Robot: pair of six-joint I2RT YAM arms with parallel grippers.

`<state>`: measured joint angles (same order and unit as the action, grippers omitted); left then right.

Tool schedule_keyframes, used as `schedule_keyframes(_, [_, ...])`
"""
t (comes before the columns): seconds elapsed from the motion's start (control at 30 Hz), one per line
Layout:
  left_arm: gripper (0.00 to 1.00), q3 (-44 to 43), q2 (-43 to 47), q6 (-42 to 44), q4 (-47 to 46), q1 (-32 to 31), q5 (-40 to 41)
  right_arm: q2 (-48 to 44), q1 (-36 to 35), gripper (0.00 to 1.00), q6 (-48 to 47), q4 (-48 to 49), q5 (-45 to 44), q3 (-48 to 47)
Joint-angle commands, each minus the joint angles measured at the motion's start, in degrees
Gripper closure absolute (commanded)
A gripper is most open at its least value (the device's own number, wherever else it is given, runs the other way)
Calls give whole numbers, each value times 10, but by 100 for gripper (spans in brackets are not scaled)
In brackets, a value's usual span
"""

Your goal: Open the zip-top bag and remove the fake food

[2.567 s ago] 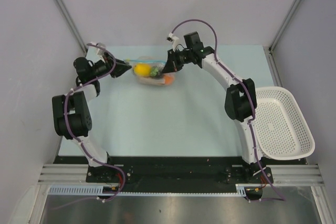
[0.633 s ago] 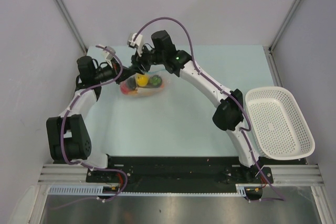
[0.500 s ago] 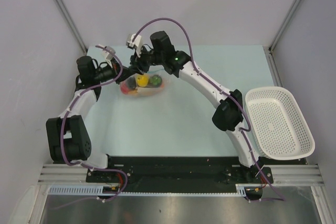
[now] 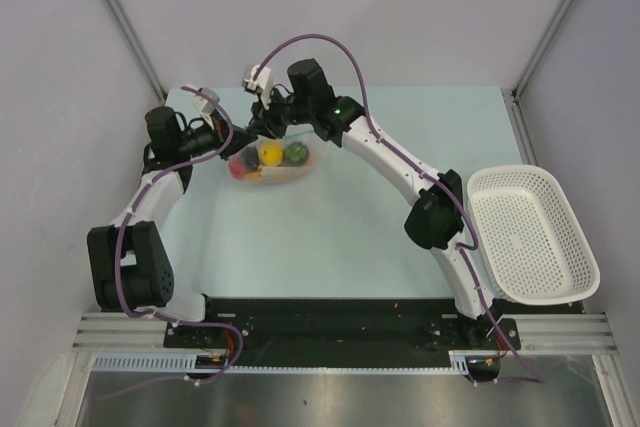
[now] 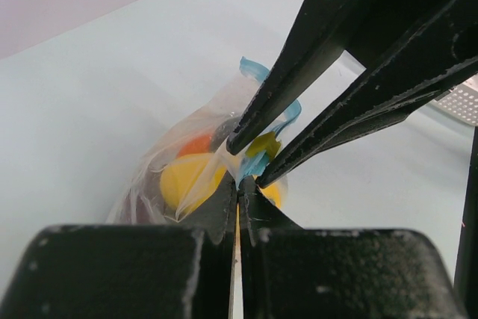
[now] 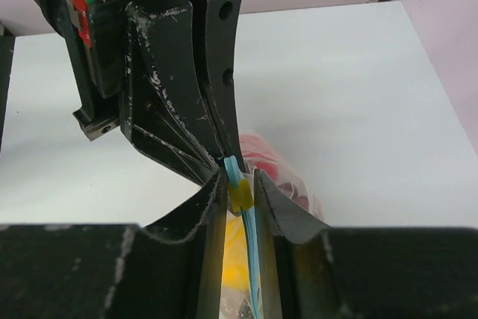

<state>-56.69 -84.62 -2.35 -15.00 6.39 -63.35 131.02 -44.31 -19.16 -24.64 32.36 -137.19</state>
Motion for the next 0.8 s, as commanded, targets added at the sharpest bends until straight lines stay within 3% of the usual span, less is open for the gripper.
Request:
schedule_keyframes(0.0, [100, 0, 20, 16, -13, 4, -7, -24, 4, 75, -8, 4, -5, -1])
schedule_keyframes(0.13, [100, 5, 20, 4, -32, 6, -9, -22, 4, 78, -8, 3, -5, -2])
schedule_keyframes(0.27, [100, 14, 27, -11, -42, 8, 11, -23, 4, 100, -11, -4, -19, -2])
schedule_keyframes(0.5, [100, 74, 48, -96, -144, 44, 95, -59, 18, 100, -11, -4, -38, 58])
schedule_keyframes(0.63, [100, 75, 53, -91, -141, 46, 99, -107, 30, 100, -8, 41, -40, 164])
schedule_keyframes(0.77, [100, 80, 60, -96, -145, 49, 117, -143, 48, 100, -11, 43, -41, 212])
